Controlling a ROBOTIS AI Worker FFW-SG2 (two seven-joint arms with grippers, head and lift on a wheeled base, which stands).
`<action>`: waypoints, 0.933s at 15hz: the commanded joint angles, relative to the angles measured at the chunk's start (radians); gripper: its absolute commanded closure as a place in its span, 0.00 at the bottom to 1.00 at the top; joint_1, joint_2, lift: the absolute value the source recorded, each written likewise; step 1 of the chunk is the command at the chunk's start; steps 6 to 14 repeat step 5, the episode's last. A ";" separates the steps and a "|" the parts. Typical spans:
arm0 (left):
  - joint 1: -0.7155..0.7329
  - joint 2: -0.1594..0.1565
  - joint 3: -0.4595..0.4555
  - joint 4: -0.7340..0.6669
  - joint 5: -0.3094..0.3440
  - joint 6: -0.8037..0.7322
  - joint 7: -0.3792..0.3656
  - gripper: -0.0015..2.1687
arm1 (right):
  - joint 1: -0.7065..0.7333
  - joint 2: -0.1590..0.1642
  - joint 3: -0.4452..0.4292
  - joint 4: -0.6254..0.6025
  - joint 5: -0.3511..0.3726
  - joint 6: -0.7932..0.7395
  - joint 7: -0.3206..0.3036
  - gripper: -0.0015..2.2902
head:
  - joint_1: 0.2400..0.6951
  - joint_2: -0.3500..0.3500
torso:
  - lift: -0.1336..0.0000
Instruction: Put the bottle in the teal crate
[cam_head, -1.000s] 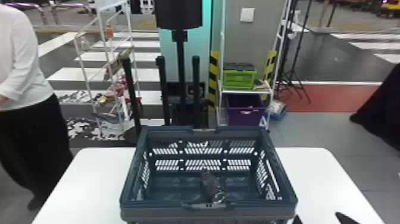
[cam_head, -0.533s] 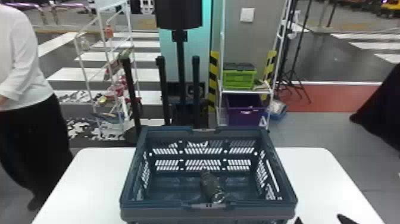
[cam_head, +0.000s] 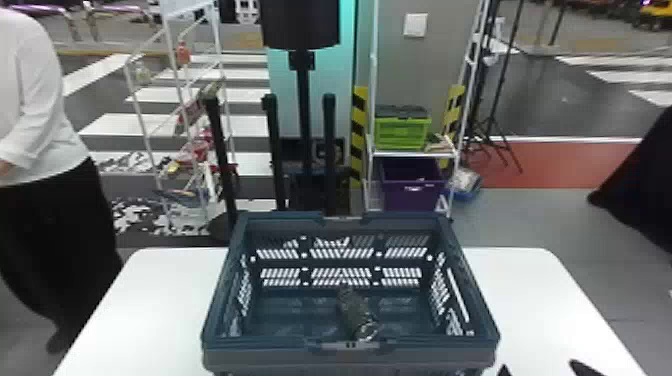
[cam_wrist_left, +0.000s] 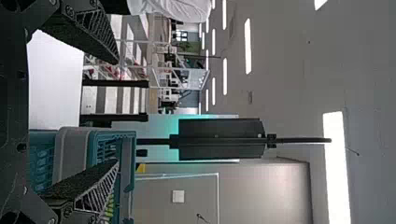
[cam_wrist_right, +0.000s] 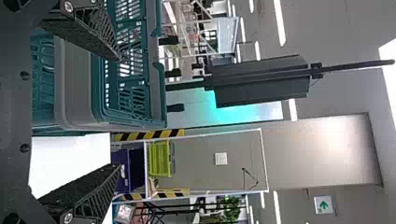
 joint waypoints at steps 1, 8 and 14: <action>0.000 0.000 0.000 0.000 -0.001 0.000 0.000 0.07 | -0.001 0.001 0.000 0.000 0.000 0.000 0.000 0.04 | 0.57 0.50 | 1.00; 0.000 0.000 -0.002 0.000 -0.001 0.000 0.000 0.07 | -0.001 0.001 0.000 0.003 -0.002 0.000 0.000 0.04 | 0.57 0.50 | 1.00; 0.000 0.000 -0.002 0.000 -0.001 0.000 0.000 0.07 | -0.001 0.001 0.000 0.003 -0.002 0.000 0.000 0.04 | 0.57 0.50 | 1.00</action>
